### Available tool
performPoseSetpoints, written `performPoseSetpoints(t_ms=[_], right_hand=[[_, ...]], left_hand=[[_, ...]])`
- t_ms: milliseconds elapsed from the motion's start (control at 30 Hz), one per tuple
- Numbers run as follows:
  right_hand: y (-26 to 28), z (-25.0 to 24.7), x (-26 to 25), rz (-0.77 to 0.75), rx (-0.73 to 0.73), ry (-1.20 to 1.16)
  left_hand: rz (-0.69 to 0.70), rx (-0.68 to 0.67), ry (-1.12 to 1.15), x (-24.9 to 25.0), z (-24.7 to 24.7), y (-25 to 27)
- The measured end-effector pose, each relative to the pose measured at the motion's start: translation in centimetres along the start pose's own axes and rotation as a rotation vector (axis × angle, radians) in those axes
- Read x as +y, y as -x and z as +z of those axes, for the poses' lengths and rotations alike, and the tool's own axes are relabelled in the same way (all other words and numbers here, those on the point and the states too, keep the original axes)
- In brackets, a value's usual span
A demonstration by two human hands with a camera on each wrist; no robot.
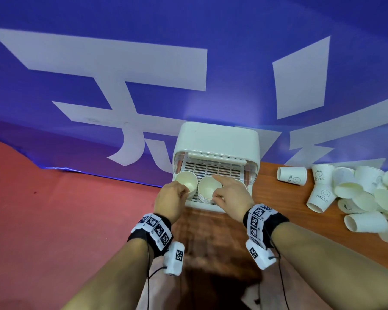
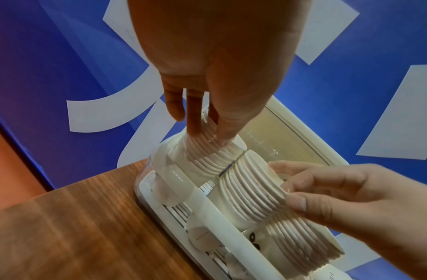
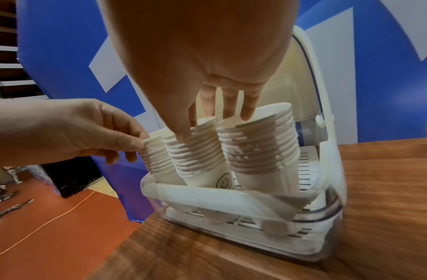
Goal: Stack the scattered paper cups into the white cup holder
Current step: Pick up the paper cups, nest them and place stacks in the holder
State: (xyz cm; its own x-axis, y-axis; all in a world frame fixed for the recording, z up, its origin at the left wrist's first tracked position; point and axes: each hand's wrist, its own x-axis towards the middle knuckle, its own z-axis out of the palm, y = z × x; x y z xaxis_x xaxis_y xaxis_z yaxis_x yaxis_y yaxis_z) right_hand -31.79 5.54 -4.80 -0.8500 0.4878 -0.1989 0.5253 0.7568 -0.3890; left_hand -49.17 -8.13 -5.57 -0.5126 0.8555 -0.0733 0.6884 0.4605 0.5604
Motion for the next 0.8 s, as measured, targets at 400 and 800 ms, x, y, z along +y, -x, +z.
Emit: performPoseSetpoints(t_ms=[400,800], right_hand=[[2.5,-2.0,0.8,-0.052,0.072,-0.116],[12.6,-8.2,11.5,0.158,0.366,-0.292]], left_hand=[[0.005,0.065,0.0,4.5,-0.8,0.4],[0.246,0.006,0.082,19.2,6.2,0.1]])
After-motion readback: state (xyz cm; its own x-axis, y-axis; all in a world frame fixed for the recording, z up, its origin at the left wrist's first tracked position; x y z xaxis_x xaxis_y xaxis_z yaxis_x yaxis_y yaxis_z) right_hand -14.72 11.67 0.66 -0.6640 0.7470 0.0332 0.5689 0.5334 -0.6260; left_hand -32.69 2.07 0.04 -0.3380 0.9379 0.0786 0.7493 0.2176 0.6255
